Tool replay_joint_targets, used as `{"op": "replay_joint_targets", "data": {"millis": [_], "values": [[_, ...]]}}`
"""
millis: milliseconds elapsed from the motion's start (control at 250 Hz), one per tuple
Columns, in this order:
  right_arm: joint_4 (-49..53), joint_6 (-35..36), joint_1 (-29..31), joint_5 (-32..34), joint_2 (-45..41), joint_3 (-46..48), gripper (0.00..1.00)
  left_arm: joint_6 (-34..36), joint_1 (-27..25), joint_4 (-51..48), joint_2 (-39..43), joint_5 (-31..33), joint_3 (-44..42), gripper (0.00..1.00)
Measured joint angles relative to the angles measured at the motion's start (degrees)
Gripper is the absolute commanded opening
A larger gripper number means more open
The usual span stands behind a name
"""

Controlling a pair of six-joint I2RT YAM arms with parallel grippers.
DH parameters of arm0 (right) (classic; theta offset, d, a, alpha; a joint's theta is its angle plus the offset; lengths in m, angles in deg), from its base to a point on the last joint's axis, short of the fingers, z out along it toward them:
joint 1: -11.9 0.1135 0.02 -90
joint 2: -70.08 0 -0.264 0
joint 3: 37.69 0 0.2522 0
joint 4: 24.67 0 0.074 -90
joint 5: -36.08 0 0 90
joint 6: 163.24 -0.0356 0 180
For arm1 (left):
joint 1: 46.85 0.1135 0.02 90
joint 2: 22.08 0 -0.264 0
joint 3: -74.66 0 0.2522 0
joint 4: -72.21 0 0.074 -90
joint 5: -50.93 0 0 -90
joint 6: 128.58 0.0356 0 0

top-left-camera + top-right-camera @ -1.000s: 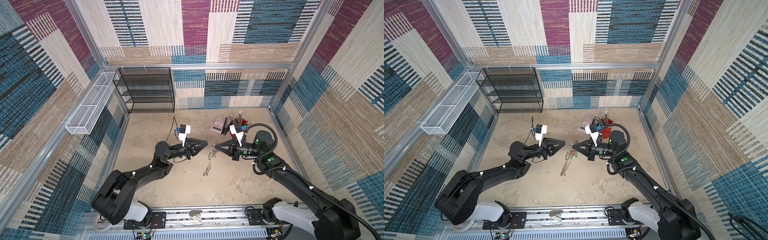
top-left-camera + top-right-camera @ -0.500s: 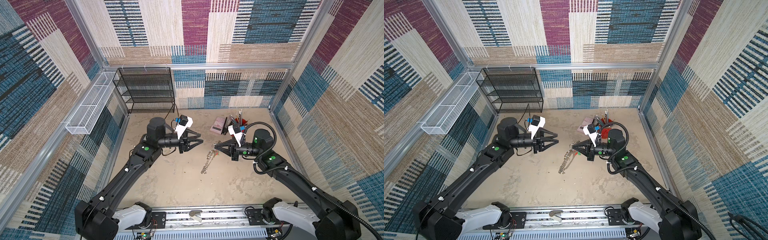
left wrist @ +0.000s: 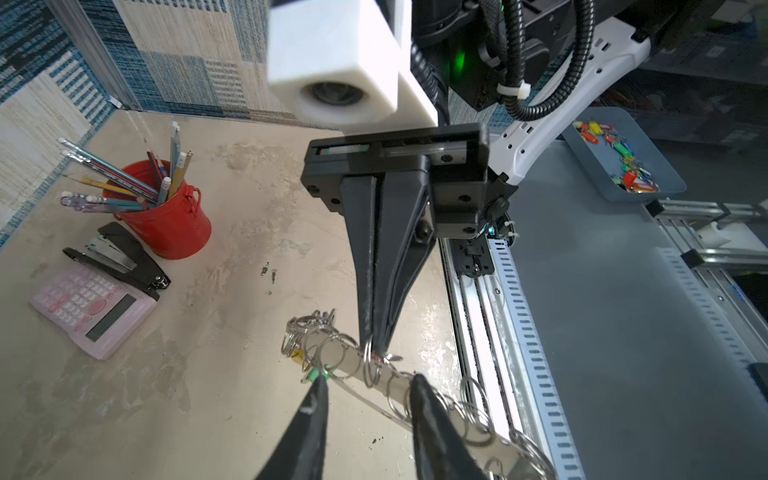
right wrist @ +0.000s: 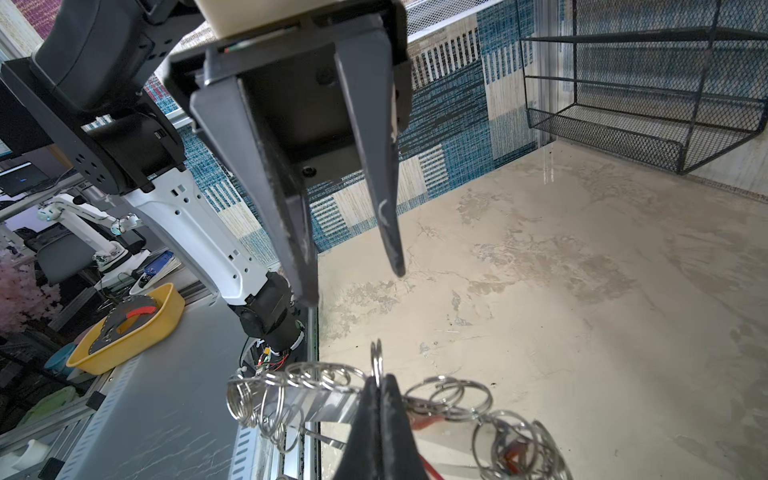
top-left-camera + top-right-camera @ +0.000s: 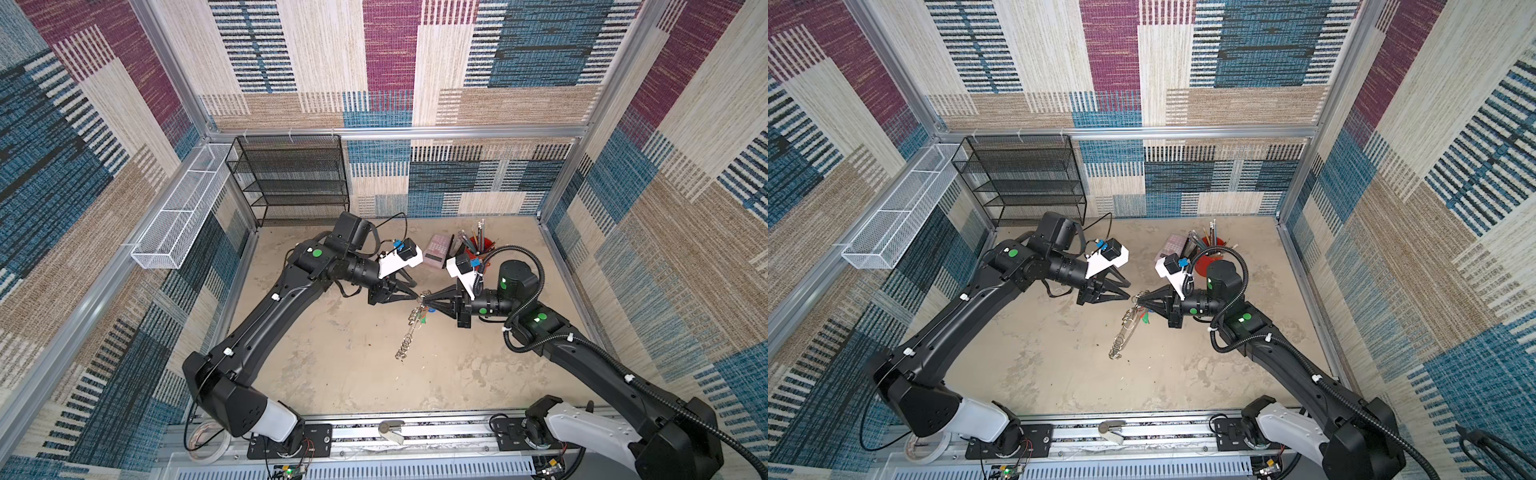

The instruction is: Put the keys on the keyring

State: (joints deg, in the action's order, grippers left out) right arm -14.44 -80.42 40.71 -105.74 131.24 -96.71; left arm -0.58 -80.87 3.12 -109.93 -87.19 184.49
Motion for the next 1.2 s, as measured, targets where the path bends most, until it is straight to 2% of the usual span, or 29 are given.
{"op": "replay_joint_targets", "data": {"millis": [184,464,648,876,1200], "values": [[0.0,0.4,0.1,0.0,-0.6,0.0,0.00,3.5,-1.2,-6.8,-3.9,2.8,5.5,0.28],[0.0,0.4,0.1,0.0,-0.7,0.3,0.00,5.3,-2.6,-11.5,-6.9,4.4,8.7,0.22],[-0.1,0.4,0.1,0.0,-0.7,0.4,0.00,5.5,-3.1,-12.7,-8.1,4.7,9.7,0.15],[-0.1,0.4,0.1,0.1,-0.7,0.7,0.00,5.5,-3.5,-13.2,-9.1,5.5,11.0,0.13],[-0.1,0.6,0.1,0.6,-0.7,0.7,0.00,5.4,-3.6,-13.6,-9.7,5.9,11.8,0.00]]}}
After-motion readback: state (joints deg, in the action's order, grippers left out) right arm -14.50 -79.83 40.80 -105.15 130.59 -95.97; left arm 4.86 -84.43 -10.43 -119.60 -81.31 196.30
